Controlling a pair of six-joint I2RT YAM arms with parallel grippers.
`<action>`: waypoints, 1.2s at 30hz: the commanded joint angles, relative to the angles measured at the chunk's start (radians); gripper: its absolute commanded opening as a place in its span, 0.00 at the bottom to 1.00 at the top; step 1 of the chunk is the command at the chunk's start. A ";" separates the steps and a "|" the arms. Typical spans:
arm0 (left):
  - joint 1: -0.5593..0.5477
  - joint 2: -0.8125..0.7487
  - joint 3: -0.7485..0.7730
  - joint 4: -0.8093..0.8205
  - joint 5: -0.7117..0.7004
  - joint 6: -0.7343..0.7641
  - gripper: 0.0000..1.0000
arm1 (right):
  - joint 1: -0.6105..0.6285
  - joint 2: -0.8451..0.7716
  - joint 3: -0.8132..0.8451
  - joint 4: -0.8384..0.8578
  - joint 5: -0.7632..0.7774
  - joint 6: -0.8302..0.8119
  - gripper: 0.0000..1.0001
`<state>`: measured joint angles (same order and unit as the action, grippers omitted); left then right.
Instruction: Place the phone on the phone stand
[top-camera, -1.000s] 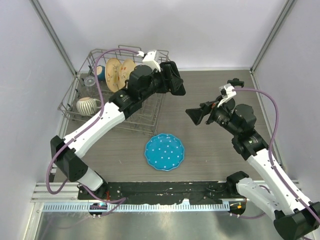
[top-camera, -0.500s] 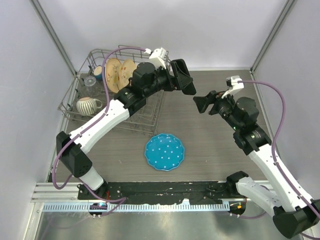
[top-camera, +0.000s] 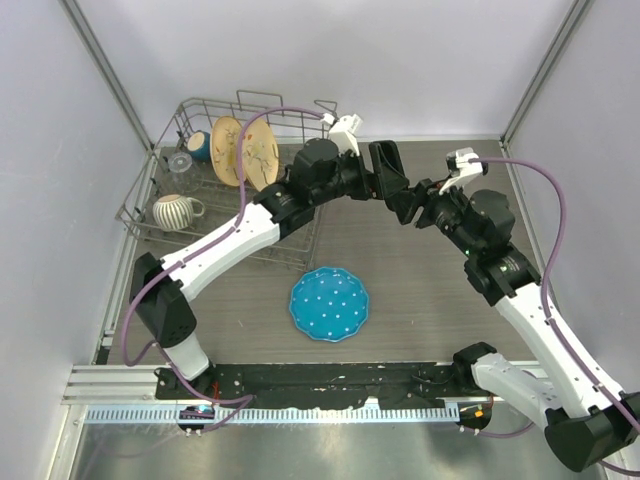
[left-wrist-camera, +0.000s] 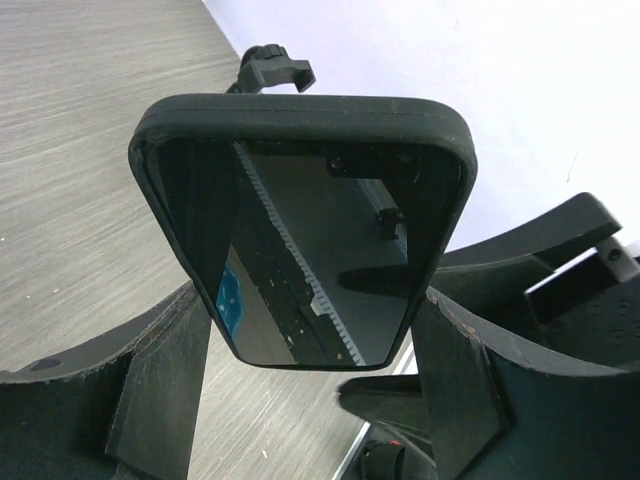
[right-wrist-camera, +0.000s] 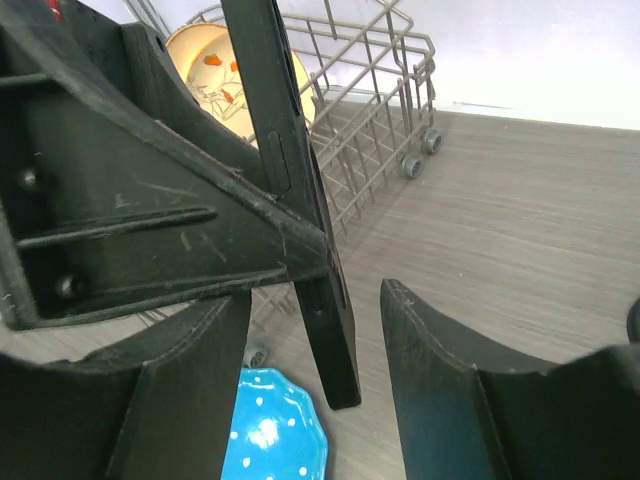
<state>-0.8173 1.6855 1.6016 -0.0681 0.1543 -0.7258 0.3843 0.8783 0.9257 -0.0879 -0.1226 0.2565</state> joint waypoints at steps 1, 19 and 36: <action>-0.031 -0.004 0.083 0.077 0.008 0.019 0.00 | 0.004 0.022 0.045 0.022 0.000 -0.010 0.58; 0.026 -0.070 0.008 0.234 0.451 0.016 0.91 | 0.004 -0.059 -0.001 0.023 0.094 0.055 0.01; 0.299 -0.029 -0.195 1.186 0.972 -0.577 0.80 | 0.002 -0.053 0.015 0.284 -0.489 0.234 0.01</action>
<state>-0.5453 1.6257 1.4086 0.8536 1.0679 -1.1172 0.3832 0.8001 0.8902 -0.0563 -0.3649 0.4110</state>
